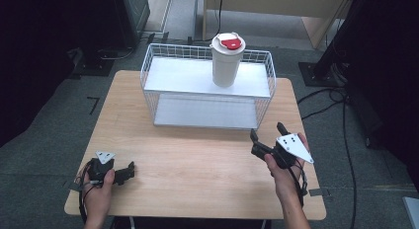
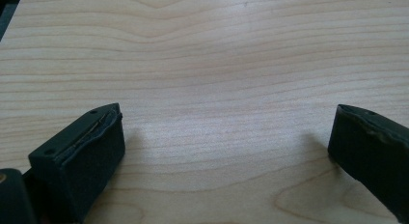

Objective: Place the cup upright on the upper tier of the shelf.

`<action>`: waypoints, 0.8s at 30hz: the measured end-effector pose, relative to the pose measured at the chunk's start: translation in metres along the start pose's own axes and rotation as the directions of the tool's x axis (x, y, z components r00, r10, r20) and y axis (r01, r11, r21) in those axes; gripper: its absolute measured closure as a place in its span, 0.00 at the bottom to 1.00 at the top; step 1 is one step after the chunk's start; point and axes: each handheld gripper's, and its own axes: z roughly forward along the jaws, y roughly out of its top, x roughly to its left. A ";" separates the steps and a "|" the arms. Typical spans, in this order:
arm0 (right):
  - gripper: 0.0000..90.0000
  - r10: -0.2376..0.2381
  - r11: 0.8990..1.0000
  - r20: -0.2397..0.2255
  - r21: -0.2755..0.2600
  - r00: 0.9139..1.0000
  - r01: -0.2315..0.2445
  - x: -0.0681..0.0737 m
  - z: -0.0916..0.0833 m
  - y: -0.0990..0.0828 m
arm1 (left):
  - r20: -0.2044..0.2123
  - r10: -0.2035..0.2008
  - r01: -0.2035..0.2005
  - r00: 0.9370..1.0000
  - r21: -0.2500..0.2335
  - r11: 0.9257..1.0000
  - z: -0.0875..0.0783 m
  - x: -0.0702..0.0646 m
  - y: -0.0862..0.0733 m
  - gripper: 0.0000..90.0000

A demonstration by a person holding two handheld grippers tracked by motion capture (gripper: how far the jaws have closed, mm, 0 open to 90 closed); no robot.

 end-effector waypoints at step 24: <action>0.04 0.060 0.992 0.107 0.108 0.993 -0.071 -0.058 -0.047 -0.059 | 0.000 -0.002 0.002 1.000 -0.001 1.000 0.000 0.000 0.000 0.00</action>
